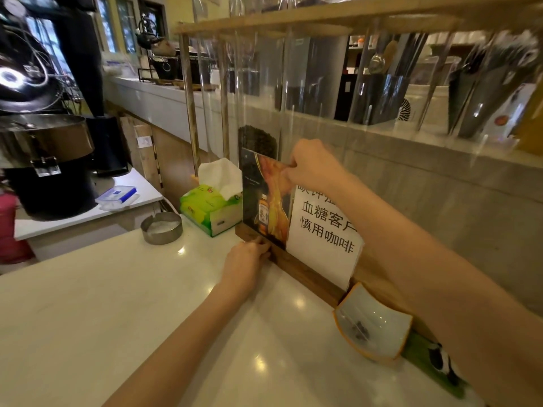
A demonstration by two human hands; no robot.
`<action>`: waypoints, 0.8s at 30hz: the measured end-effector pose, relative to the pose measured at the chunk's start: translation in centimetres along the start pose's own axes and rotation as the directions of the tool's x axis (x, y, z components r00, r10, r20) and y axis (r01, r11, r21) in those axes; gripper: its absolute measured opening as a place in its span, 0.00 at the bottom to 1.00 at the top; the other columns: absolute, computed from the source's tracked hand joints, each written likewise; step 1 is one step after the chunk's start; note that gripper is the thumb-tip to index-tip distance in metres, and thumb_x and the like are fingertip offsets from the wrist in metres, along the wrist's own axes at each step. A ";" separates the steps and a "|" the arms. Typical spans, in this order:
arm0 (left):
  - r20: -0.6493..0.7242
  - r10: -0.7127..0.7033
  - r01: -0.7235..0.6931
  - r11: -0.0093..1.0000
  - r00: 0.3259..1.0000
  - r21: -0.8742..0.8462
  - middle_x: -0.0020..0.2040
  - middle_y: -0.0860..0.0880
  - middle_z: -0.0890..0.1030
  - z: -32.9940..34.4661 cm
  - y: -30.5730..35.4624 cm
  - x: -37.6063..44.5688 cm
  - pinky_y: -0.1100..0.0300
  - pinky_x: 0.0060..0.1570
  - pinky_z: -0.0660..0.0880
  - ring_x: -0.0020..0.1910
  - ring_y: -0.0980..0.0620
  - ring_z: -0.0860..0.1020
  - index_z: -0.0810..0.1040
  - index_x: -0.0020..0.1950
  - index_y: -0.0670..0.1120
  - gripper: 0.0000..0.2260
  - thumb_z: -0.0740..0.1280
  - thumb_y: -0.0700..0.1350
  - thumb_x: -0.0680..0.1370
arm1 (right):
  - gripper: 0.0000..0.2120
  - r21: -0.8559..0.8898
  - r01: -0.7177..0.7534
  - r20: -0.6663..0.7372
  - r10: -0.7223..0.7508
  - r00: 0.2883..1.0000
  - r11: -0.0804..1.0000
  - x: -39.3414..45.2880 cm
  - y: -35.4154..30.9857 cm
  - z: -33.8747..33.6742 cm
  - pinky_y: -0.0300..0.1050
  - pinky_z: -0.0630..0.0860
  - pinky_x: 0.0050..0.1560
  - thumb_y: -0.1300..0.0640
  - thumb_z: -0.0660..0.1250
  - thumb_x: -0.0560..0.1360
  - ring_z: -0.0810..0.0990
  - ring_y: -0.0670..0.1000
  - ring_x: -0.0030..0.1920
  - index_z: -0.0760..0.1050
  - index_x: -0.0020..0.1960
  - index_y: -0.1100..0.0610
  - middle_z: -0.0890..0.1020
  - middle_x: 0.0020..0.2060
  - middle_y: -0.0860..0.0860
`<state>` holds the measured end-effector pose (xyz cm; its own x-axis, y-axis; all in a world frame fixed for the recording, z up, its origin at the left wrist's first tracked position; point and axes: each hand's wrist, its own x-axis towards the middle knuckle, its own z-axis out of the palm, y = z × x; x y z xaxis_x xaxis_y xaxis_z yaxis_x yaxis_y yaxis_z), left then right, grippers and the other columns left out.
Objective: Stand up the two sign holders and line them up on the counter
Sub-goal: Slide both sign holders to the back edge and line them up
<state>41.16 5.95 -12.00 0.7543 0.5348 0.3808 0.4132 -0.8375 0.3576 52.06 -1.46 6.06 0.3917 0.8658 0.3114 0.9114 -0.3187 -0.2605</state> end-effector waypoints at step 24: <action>-0.023 0.005 -0.005 0.999 1.000 -0.037 0.52 0.45 0.82 -0.5 -0.1 0.1 0.53 0.50 0.75 0.52 0.44 0.79 0.79 0.55 0.46 0.11 0.61 0.41 0.76 | 0.16 0.130 -0.049 -0.005 0.050 0.999 0.990 -0.3 -0.4 -0.4 0.29 0.63 0.16 0.61 0.66 0.73 0.67 0.45 0.25 0.65 0.28 0.56 0.69 0.26 0.50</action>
<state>40.91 6.09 -11.58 0.7444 0.5334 0.4017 0.3901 -0.8357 0.3866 51.61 -1.75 6.44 0.4373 0.8468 0.3028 0.8670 -0.3075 -0.3920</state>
